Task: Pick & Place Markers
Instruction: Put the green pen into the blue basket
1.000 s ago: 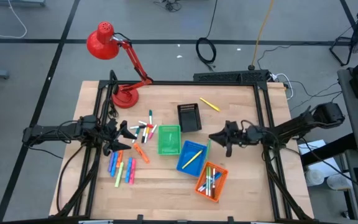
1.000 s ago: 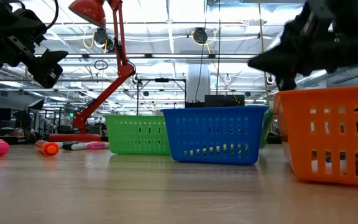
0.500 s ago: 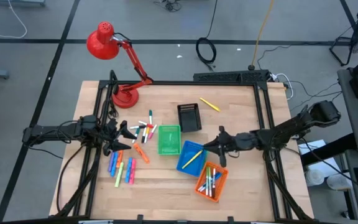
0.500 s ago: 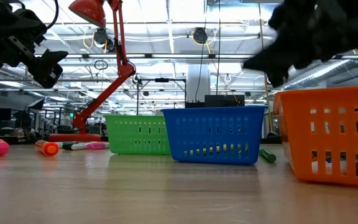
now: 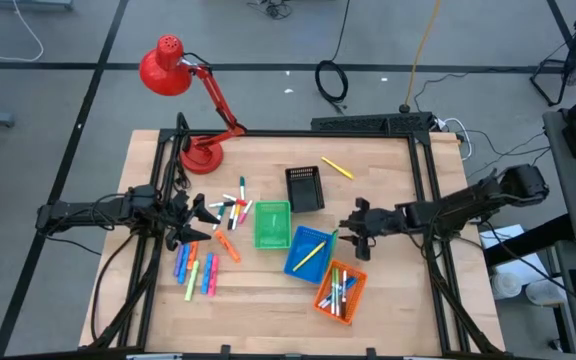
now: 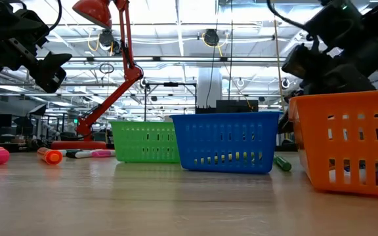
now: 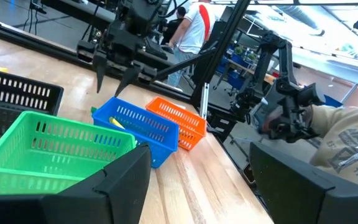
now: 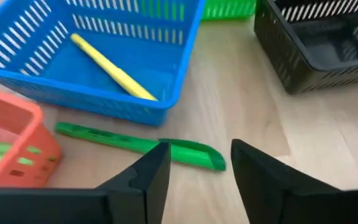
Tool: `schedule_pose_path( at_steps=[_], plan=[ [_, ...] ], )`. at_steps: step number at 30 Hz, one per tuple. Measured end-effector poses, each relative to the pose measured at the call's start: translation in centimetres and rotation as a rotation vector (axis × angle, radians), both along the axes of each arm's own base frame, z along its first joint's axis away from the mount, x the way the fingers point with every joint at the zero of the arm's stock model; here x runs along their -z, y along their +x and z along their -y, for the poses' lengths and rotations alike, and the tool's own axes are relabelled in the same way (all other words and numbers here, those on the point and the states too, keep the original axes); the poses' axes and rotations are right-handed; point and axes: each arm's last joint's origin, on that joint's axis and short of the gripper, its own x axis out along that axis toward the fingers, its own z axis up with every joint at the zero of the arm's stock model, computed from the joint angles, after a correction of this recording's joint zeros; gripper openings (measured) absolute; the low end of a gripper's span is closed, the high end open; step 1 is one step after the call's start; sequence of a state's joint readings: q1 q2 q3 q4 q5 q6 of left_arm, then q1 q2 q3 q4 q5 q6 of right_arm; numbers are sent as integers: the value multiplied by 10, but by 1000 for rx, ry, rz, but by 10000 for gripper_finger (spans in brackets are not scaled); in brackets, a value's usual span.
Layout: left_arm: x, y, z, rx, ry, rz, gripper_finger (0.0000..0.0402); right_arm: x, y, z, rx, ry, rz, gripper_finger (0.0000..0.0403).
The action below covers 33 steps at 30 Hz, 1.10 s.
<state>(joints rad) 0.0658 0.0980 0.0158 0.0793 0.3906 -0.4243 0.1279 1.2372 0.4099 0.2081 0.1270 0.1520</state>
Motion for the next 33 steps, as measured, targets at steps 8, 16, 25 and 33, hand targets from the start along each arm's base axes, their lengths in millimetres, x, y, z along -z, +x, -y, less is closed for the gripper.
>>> schedule_pose_path(
  at_steps=[8, 16, 25, 33],
  plan=[
    [0, 0, 0, 0, 0, 0, 274, 18, 8, 8, -96, -19, -67, 147],
    [0, 0, 0, 0, 0, 0, 274, 29, 21, 11, -176, -107, -68, 160],
    [0, 0, 0, 0, 0, 0, 274, 42, 33, 11, -265, -110, -179, 150],
    [0, 0, 0, 0, 0, 0, 274, 32, 35, 10, -254, -90, -104, 144]
  ],
)
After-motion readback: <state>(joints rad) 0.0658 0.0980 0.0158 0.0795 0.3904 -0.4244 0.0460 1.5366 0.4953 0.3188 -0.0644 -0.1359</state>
